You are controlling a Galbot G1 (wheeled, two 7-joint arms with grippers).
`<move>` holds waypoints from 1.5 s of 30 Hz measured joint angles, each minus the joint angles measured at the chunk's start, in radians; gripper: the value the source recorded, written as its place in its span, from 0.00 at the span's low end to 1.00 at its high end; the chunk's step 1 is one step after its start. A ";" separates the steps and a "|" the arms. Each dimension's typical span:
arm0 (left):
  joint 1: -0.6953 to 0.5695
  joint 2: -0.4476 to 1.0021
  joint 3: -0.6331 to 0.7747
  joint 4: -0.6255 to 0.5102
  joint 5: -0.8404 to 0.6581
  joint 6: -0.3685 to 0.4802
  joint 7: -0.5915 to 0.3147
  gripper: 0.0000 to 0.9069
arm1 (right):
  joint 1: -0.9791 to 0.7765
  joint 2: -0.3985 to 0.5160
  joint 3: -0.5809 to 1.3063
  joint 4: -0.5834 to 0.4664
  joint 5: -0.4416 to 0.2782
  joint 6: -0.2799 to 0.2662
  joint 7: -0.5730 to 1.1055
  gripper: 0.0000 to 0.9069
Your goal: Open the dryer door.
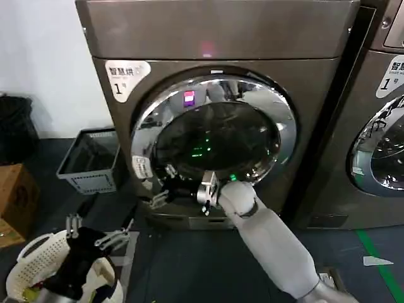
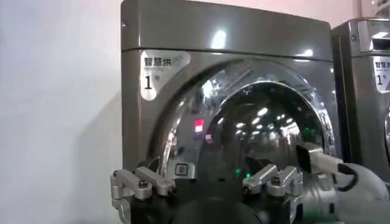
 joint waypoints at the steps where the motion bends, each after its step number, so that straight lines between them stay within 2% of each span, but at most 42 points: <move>1: 0.000 0.001 -0.001 0.000 0.000 0.001 0.000 1.00 | -0.004 -0.004 0.001 0.007 0.003 0.000 -0.003 1.00; 20: 0.000 0.021 -0.034 0.006 -0.013 0.008 0.005 1.00 | -0.069 -0.070 0.014 0.115 0.032 -0.002 -0.055 1.00; 32: -0.027 0.054 -0.157 0.039 -0.073 0.072 0.008 1.00 | -0.098 -0.112 0.029 0.167 0.068 -0.002 -0.117 1.00; 45: -0.071 0.104 -0.246 0.090 -0.141 0.084 0.002 1.00 | -0.127 -0.169 0.070 0.199 0.115 -0.003 -0.258 1.00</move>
